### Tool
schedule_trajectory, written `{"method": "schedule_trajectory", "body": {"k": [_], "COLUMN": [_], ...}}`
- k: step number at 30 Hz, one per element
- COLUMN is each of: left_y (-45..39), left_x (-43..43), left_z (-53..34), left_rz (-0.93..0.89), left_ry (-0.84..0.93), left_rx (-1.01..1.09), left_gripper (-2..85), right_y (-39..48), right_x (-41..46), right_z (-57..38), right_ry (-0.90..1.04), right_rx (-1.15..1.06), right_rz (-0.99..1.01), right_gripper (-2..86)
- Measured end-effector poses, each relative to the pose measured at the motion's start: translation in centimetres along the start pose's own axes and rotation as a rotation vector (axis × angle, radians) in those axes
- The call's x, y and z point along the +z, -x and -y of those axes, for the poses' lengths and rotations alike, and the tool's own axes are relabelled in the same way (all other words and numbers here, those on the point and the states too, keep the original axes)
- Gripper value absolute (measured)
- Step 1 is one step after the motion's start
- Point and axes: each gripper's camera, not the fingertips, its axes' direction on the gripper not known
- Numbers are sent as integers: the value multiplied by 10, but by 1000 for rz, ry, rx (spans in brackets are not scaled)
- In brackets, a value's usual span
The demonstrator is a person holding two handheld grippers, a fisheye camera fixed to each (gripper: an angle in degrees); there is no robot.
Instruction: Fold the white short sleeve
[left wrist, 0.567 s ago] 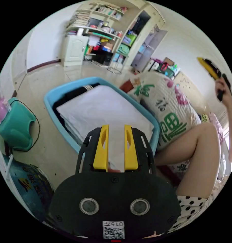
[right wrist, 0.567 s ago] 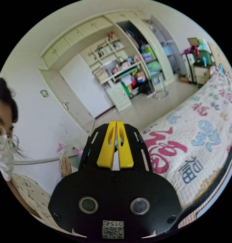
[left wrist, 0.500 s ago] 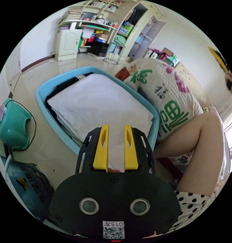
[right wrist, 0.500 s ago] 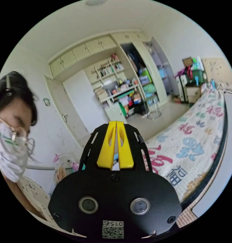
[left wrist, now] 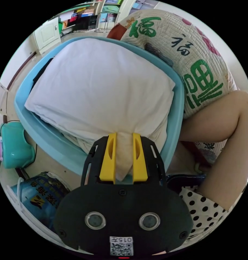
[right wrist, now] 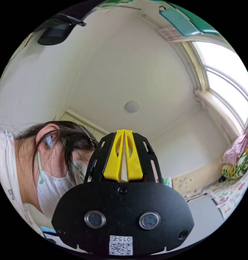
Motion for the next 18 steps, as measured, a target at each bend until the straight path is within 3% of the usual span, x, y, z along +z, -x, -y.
{"method": "schedule_trajectory", "body": {"k": [7, 13, 16, 18], "left_y": [-27, -79, -110, -142], "left_x": [-50, -154, -215, -259], "left_z": [-12, -45, -52, -56], "left_rz": [-15, 11, -9, -24], "left_ry": [21, -240, -395, -496], "left_rx": [-72, -67, -42, 8], "left_gripper": [68, 63, 62, 61], "right_y": [-34, -109, -187, -295], "right_x": [90, 210, 279, 346], "right_z": [-23, -88, -139, -197], "right_ry": [-161, -155, -130, -50], "right_rx": [-70, -198, -266, -350], "right_rz": [-71, -103, -261, -447], "right_gripper": [-5, -6, -8, -4]}}
